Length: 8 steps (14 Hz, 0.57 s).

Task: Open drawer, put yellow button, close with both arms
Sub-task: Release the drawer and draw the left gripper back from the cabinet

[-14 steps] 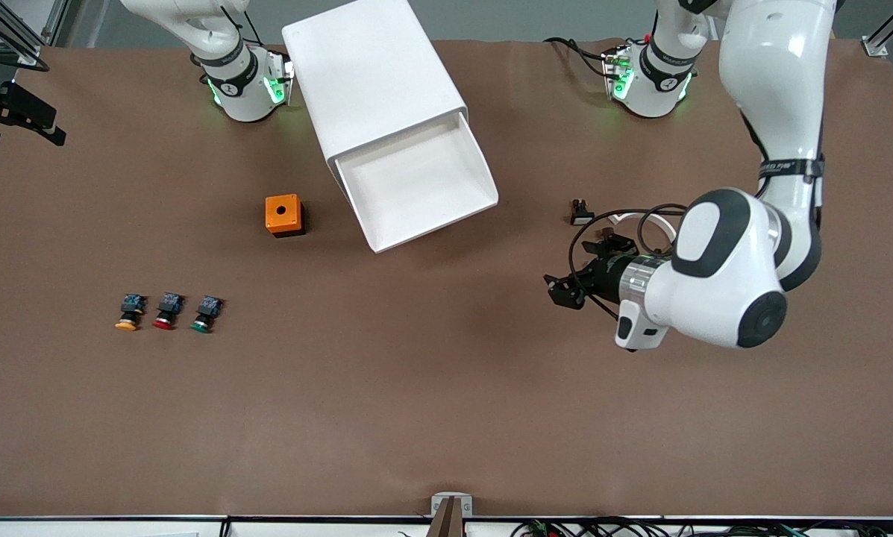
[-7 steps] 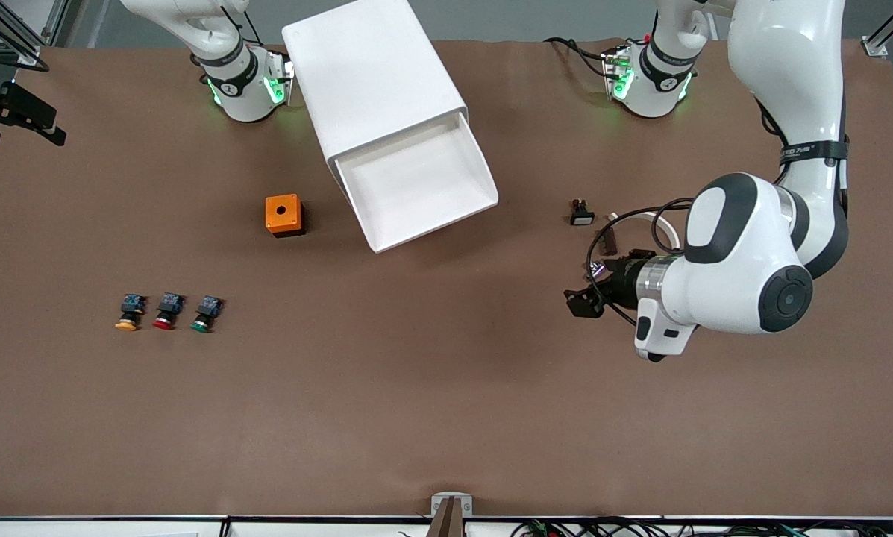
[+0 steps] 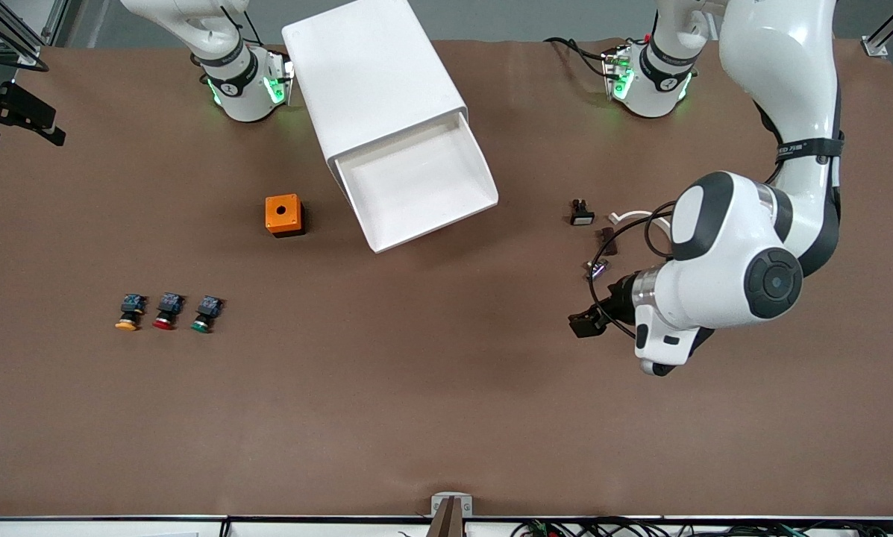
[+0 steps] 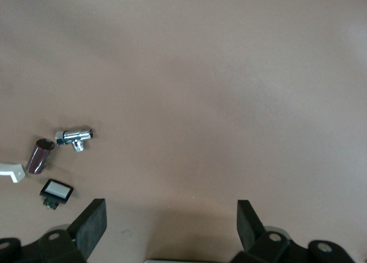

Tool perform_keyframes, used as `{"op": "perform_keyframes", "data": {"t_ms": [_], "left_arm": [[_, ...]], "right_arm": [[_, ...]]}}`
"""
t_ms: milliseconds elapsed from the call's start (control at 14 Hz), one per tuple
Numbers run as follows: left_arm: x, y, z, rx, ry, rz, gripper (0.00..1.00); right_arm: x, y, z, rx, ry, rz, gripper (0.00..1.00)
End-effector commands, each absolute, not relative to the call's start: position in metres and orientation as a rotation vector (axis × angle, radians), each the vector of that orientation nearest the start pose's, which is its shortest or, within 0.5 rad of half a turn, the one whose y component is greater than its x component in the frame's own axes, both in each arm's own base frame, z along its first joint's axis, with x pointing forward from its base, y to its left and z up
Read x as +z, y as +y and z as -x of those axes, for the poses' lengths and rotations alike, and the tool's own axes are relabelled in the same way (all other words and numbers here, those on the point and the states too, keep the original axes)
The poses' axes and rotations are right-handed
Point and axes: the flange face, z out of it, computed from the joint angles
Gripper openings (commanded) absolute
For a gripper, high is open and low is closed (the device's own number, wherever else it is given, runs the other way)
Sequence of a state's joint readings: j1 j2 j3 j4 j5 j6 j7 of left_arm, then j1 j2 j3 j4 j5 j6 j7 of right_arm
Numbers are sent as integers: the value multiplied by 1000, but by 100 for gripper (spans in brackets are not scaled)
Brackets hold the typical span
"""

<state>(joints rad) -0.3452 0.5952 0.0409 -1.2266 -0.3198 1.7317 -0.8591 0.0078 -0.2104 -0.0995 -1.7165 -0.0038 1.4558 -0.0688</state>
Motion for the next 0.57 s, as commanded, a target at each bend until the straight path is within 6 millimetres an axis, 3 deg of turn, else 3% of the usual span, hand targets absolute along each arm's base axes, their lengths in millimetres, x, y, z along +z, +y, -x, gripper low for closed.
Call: {"op": "perform_keyframes", "data": {"t_ms": [0,214,500], "left_arm": [[443,-249,-661,278,-975,3189,100],[438,-262,-659,167,-926,3187,100],[437,-262,-661,120,-931,3194,100]], "right_arm": [[657,-51,-465,64,20,3106,100],[657,-51,-465,64,20,3106,100],[657,-51,-465,64,20,3106,100]]}}
